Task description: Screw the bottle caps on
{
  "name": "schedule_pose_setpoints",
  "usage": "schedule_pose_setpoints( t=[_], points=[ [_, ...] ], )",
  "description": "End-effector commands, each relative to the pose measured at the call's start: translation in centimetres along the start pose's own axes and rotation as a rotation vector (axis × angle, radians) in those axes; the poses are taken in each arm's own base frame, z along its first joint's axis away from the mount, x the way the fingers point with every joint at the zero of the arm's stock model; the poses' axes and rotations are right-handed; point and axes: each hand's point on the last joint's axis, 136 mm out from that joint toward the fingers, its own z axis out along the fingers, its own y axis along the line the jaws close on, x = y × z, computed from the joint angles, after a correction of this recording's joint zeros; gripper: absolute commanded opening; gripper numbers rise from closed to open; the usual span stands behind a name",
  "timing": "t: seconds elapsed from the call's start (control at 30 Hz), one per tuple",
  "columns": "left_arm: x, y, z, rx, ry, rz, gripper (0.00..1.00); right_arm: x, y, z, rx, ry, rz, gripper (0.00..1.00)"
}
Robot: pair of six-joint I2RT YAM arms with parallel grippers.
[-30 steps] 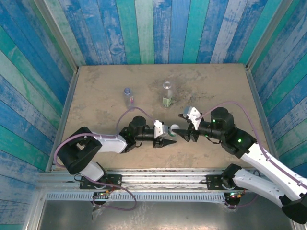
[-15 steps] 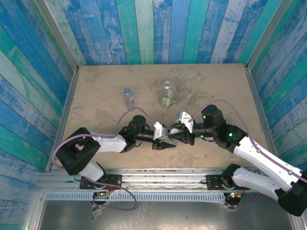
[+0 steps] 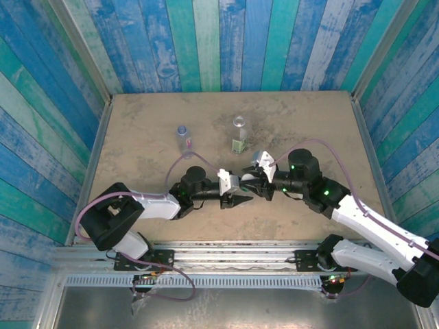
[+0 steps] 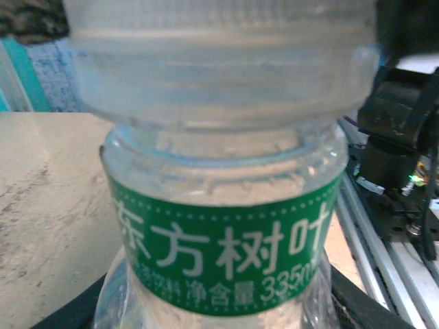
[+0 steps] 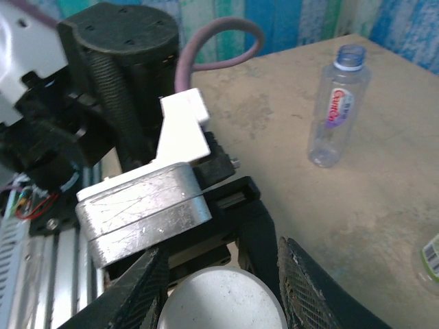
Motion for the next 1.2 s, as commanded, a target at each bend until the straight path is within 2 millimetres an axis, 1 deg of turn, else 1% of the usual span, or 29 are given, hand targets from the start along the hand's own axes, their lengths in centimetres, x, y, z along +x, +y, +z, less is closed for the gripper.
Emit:
schedule_pose_setpoints(
  t=[0.0,0.1,0.2,0.27,0.37,0.4,0.5,0.57,0.63,0.7,0.8,0.87,0.93,1.03,1.1,1.17],
  points=[
    [-3.2,3.2,0.0,-0.166,-0.085,0.048,0.47,1.3,-2.7,0.2,0.159,0.009,0.112,0.35],
    [-2.7,2.9,-0.1,-0.151,-0.064,0.054,0.47,1.3,-2.7,-0.1,0.17,0.007,0.095,0.33],
    [-2.1,2.7,-0.3,-0.151,-0.05,0.054,0.53,1.2,-2.8,-0.2,0.176,0.01,0.09,0.33],
    [-2.0,2.6,-0.2,-0.148,-0.042,0.05,0.7,1.0,-2.8,-0.1,0.172,0.006,0.09,0.33],
    [-2.2,3.1,0.1,-0.153,-0.009,0.033,0.91,1.1,-2.9,0.0,0.174,0.015,0.088,0.33],
    [-2.4,2.9,0.1,-0.144,-0.005,0.037,0.98,1.4,-3.4,-0.1,0.199,0.021,0.09,0.33],
    [-2.9,2.6,-0.8,-0.163,-0.023,0.046,0.94,1.8,-5.1,-0.9,0.288,0.024,0.094,0.33],
    [-2.8,3.0,-1.9,-0.226,-0.032,0.035,0.94,1.8,-6.6,-1.6,0.34,0.013,0.103,0.32],
    [-2.8,3.5,-3.3,-0.306,-0.052,0.023,0.94,1.6,-8.5,-2.2,0.397,-0.002,0.103,0.34],
    [-2.4,3.7,-4.5,-0.357,-0.064,0.008,0.94,1.5,-11.4,-3.1,0.48,-0.022,0.114,0.34],
    [-2.2,3.6,-5.5,-0.393,-0.089,-0.017,0.94,1.0,-15.5,-3.5,0.546,-0.042,0.137,0.34],
    [-1.8,3.5,-5.8,-0.405,-0.093,-0.033,0.94,0.5,-17.9,-3.1,0.573,-0.036,0.137,0.34],
    [-1.5,3.7,-6.2,-0.429,-0.095,-0.043,0.94,0.4,-20.9,-2.6,0.613,-0.03,0.141,0.34],
    [-1.4,4.6,-7.3,-0.51,-0.123,-0.07,0.94,0.6,-24.8,-1.5,0.636,-0.021,0.177,0.33],
    [-1.1,5.2,-7.7,-0.55,-0.122,-0.095,0.94,0.7,-27.1,-0.8,0.647,-0.02,0.194,0.33],
    [-1.5,5.7,-8.1,-0.583,-0.125,-0.114,0.94,0.8,-29.2,-0.1,0.653,-0.015,0.206,0.33]
  ],
)
